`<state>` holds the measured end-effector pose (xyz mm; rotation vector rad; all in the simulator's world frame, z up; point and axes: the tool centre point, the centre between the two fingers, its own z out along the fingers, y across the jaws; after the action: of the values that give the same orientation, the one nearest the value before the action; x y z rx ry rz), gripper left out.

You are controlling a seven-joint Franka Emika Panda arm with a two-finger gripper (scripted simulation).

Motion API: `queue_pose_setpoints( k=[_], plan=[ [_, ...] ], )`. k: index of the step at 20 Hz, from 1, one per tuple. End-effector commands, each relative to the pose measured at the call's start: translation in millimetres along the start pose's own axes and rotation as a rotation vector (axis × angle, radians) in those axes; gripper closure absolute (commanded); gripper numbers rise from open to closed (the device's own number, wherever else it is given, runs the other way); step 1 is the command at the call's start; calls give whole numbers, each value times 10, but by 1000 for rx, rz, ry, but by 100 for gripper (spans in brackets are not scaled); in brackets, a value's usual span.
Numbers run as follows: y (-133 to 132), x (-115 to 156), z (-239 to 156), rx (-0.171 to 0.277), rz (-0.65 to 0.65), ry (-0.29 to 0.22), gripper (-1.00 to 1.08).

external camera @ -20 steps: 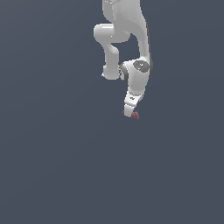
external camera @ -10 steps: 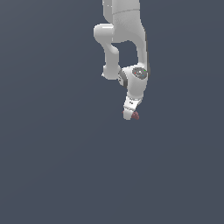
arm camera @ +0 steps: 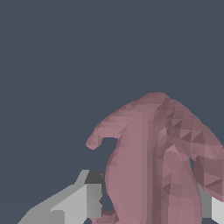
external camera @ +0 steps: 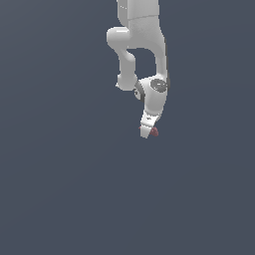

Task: Pick up the object and move it to a goal position.

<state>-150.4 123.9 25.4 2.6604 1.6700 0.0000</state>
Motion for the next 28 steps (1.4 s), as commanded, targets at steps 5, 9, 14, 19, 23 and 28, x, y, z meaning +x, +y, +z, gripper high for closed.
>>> queue_pose_setpoints(
  k=[5, 9, 14, 19, 23, 28],
  plan=[
    [-2, 1, 6, 1, 0, 0, 108],
    [13, -5, -22, 0, 0, 0, 108],
    [90, -38, -159, 0, -1, 0, 108],
    [235, -98, -418, 0, -1, 0, 108],
    [397, -164, -707, 1, -2, 1, 108],
    [646, -262, -1155, 3, -3, 3, 108]
  ],
)
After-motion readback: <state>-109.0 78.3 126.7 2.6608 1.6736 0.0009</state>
